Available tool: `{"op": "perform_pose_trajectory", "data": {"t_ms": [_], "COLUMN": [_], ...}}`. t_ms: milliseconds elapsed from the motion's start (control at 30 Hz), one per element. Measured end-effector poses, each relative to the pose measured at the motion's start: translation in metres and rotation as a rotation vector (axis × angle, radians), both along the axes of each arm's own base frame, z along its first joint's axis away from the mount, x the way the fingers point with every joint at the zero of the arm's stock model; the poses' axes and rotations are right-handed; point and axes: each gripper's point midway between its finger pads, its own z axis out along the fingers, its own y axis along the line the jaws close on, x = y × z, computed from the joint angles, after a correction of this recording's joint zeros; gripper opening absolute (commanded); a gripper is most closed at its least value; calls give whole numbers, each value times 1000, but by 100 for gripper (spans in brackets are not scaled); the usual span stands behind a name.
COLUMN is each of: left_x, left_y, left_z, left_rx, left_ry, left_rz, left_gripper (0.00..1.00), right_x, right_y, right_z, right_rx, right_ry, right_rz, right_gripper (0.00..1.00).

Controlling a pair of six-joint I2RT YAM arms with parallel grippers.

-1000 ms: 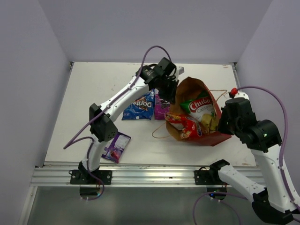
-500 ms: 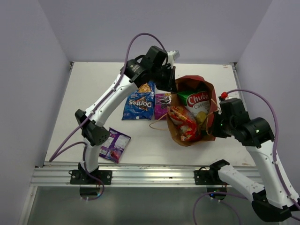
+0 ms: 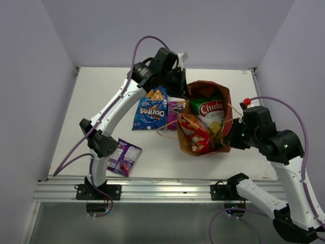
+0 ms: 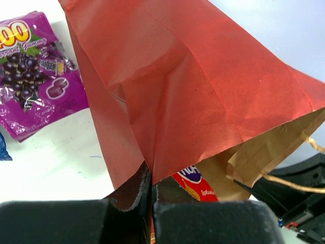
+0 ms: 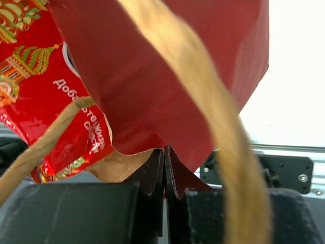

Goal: Place the snacks into the paper bag

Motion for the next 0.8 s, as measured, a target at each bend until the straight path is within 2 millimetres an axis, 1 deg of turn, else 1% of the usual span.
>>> {"op": "perform_pose_trajectory", "data": {"t_ms": [67,133,267,433,567,667,800], "left_x": [1,2,2,2,3,10,24], "left_y": [2,3,6,8,2,-7,-22], "left_z": [1,2,0,-14,-16,-19,-28], "left_rx": [0,-1,11,49,45,35,11], "left_ry": [8,9,5,15,8,1,-18], "left_rz": [17,31,48,64,56,52,45], "left_gripper": [0,0,0,0,0,0,18], "right_x": [-4,-9,-21,-24,-20,-17,-11], "right_y": [2,2,-6,-16,-22,-28,-34], "right_z": [2,0,-24,-46,-47,-46,-43], "right_rx": [27,45,32,-18,-45,-69,-96], "right_ry": [-9,-17,10,42,29,14,-10], "right_rz": [-1,-6,-29,-69,-102,-127,-156], "right_gripper": [0,0,0,0,0,0,0]}}
